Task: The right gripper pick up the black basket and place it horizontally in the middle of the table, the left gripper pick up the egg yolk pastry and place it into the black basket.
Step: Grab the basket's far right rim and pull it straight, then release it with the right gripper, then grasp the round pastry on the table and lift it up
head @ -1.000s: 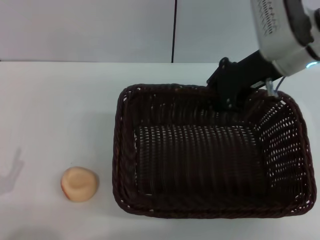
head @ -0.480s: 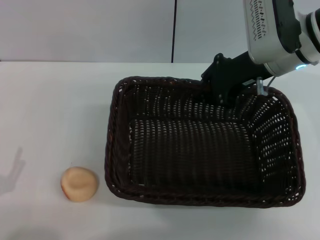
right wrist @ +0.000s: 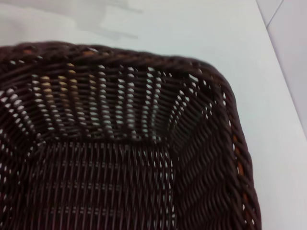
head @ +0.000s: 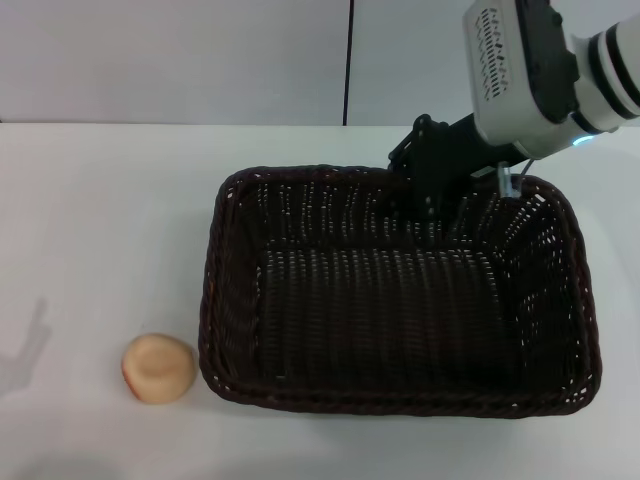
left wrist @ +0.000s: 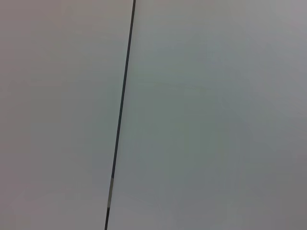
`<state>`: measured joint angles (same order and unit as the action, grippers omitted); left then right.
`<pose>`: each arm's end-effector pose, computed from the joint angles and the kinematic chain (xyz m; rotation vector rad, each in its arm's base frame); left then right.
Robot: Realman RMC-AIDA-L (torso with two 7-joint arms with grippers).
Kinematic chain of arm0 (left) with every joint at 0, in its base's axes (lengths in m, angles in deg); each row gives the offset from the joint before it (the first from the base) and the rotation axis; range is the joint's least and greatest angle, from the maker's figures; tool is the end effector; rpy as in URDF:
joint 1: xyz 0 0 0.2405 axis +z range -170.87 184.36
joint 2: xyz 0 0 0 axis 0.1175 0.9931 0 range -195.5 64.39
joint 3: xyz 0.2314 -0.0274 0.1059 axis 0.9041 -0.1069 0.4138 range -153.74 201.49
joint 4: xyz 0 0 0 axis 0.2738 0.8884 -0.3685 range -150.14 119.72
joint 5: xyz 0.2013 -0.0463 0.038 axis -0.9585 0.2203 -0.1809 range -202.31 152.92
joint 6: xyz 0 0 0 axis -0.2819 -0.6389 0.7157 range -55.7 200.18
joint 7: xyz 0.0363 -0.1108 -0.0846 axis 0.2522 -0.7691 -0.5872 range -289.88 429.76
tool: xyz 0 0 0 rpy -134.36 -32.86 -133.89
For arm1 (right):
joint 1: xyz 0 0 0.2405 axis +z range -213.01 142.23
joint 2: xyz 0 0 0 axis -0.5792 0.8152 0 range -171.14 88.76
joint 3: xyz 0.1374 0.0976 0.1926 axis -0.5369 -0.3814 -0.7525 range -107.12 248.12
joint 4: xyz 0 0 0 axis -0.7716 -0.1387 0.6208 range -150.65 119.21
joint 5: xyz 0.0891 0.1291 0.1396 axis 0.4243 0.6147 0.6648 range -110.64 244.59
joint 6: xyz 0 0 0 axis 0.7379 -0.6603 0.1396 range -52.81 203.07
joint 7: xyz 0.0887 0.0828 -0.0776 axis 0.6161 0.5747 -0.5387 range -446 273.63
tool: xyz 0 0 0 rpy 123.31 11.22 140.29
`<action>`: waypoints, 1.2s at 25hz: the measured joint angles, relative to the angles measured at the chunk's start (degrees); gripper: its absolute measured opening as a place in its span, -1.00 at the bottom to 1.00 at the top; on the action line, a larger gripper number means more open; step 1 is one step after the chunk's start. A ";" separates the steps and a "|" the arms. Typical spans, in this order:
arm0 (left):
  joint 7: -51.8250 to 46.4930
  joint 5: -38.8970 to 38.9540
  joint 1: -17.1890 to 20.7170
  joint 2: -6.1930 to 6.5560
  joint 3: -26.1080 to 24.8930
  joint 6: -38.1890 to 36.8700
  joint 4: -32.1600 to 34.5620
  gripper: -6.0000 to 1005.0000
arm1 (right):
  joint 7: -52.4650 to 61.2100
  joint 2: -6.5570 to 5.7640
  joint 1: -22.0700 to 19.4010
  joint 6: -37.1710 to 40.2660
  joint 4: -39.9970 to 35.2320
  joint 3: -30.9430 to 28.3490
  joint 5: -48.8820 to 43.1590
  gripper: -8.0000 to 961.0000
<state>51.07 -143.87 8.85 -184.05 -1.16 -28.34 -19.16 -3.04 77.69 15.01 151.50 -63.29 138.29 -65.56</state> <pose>-0.3765 0.1327 0.0144 -1.4837 -0.5465 -0.8507 0.1449 0.4051 -0.0415 -2.9679 -0.3029 -0.1861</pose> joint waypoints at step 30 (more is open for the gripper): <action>-32.22 -0.01 -6.84 0.46 34.04 -5.63 32.58 0.65 | -21.70 0.36 -49.78 8.24 -14.33 -3.30 77.43 0.11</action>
<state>18.85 -143.88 2.01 -183.59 32.88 -33.97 13.42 -24.75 78.05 -34.77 159.74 -77.62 134.99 11.87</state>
